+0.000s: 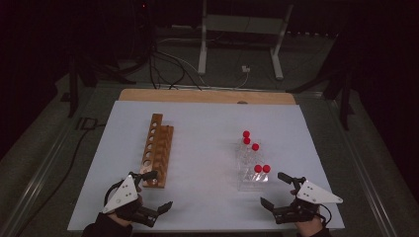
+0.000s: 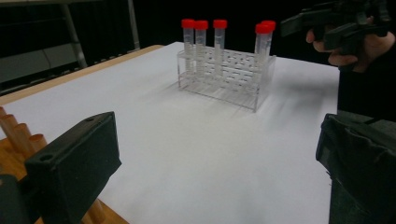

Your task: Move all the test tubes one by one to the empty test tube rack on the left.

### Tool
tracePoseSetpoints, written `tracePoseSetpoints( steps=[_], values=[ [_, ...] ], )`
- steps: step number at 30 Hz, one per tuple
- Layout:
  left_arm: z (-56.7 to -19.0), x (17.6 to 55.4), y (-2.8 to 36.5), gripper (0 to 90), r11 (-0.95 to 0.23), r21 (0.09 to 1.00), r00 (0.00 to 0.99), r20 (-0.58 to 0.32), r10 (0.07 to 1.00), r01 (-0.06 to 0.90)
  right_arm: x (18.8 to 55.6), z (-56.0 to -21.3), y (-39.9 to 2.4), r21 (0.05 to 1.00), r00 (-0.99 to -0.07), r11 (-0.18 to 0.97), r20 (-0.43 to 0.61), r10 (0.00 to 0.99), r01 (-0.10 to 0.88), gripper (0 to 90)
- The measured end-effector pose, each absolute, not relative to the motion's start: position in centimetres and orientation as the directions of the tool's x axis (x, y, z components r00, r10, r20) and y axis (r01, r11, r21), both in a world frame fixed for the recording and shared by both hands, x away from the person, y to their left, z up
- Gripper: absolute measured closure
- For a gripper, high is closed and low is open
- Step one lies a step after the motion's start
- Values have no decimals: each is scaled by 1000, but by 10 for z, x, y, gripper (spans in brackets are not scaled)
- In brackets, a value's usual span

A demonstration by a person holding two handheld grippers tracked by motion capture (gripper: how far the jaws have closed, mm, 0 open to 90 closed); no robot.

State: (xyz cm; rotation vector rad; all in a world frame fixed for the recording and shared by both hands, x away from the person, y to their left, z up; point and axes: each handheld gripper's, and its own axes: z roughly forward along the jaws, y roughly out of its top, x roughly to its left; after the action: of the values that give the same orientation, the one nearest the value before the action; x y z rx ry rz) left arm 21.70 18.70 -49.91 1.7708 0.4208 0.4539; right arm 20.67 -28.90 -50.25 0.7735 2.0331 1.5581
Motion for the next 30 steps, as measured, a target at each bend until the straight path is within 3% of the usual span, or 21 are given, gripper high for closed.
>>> tracePoseSetpoints(
  steps=[10, 25, 30],
  values=[
    [-499, 218, 187, 4, -233, 971, 860, 79, 504, 47, 211, -501, -289, 955, -741, 196, 35, 670, 223, 0],
    [-498, 218, 189, 4, -220, 974, 858, 69, 509, 52, 211, -473, -289, 967, -746, 165, 36, 666, 195, 0],
    [-498, 217, 189, 4, -220, 974, 858, 69, 509, 52, 221, -467, -289, 960, -764, 163, 74, 641, 229, 0]
  ],
)
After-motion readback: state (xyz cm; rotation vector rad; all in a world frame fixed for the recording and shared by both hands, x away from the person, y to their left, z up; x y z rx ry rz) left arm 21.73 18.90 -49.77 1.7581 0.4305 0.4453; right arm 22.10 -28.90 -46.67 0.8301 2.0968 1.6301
